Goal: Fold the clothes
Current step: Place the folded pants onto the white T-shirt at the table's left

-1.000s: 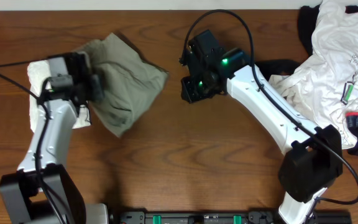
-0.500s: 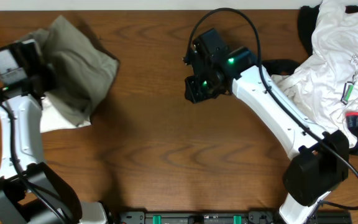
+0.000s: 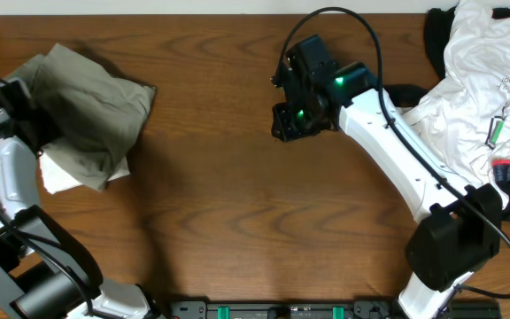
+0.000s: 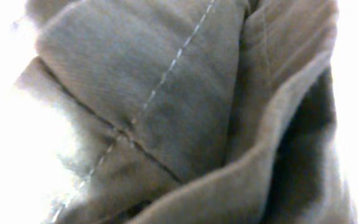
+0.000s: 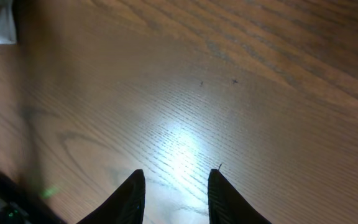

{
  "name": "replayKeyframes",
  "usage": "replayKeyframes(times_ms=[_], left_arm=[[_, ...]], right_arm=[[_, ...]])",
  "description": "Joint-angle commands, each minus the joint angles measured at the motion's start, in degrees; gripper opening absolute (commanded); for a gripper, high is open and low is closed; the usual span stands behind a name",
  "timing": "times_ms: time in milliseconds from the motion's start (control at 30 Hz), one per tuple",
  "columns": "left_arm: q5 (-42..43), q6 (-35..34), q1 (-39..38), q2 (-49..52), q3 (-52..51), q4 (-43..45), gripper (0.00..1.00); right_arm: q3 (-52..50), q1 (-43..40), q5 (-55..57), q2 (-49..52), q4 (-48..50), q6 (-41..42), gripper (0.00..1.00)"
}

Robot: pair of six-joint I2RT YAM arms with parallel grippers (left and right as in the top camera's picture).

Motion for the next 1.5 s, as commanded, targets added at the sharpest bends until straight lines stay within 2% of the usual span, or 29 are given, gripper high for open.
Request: replayKeyframes(times_ms=[0,33,67,133,167,233,267,400,533,700,767,967,1033,1133,1200,1300,1467], left_arm=[[-0.7,-1.6,3.0,0.0,1.9,1.0,0.14],[-0.7,-1.6,3.7,0.0,1.9,0.9,0.30],[-0.7,-1.6,4.4,0.0,1.9,0.8,0.40],[-1.0,-3.8,6.0,0.0,1.9,0.2,0.40],[-1.6,-5.9,6.6,0.0,1.9,-0.1,0.42],[-2.2,-11.2,8.2,0.0,1.9,-1.0,0.59],[-2.2,-12.8,8.9,0.0,1.9,-1.5,0.61],[-0.2,-13.7,9.7,0.0,1.9,-1.8,0.61],[8.9,-13.7,9.2,-0.3,1.9,-1.2,0.60],[19.2,-12.9,5.7,-0.4,1.9,0.0,0.45],[18.8,-13.0,3.8,-0.4,1.8,-1.9,0.40],[18.3,-13.4,-0.1,0.5,0.3,-12.8,0.37],[16.4,-13.7,-0.3,0.6,-0.1,-17.2,0.32],[11.4,-15.2,-0.2,0.6,-1.2,-20.9,0.30],[7.5,-15.3,-0.2,0.7,-2.7,-21.3,0.30],[0.9,-20.4,-0.2,0.8,-5.0,-20.7,0.31],[0.1,-21.0,-0.1,2.1,-8.3,-16.8,0.33]], right_arm=[[0.1,-0.9,0.0,-1.6,-0.1,0.3,0.32],[0.1,-0.9,0.0,-1.6,-0.1,0.3,0.32],[0.1,-0.9,0.0,-1.6,-0.1,0.3,0.32],[0.1,-0.9,0.0,-1.6,-0.2,0.3,0.32],[0.1,-0.9,0.0,-1.6,-0.3,0.3,0.32],[0.1,-1.0,0.0,-1.6,-0.5,0.2,0.32],[0.1,-1.0,0.0,-1.6,-0.5,0.2,0.32],[0.1,-1.2,0.2,-1.6,-0.5,0.3,0.32],[0.1,-1.3,0.2,-1.6,-0.6,0.2,0.32],[0.1,-1.9,0.6,-1.6,-0.5,0.2,0.32],[0.1,-2.3,0.8,-1.6,-0.6,0.2,0.32],[0.1,-3.5,0.8,-1.6,-0.9,0.3,0.32],[0.1,-3.8,0.8,-1.6,-1.3,0.2,0.32],[0.1,-4.0,0.8,-1.6,-1.9,0.0,0.32],[0.1,-4.0,0.8,-1.6,-2.4,-0.3,0.32],[0.1,-4.0,0.8,-1.6,-2.9,-0.4,0.32],[0.1,-4.0,0.8,-1.6,-3.8,-0.4,0.32]])
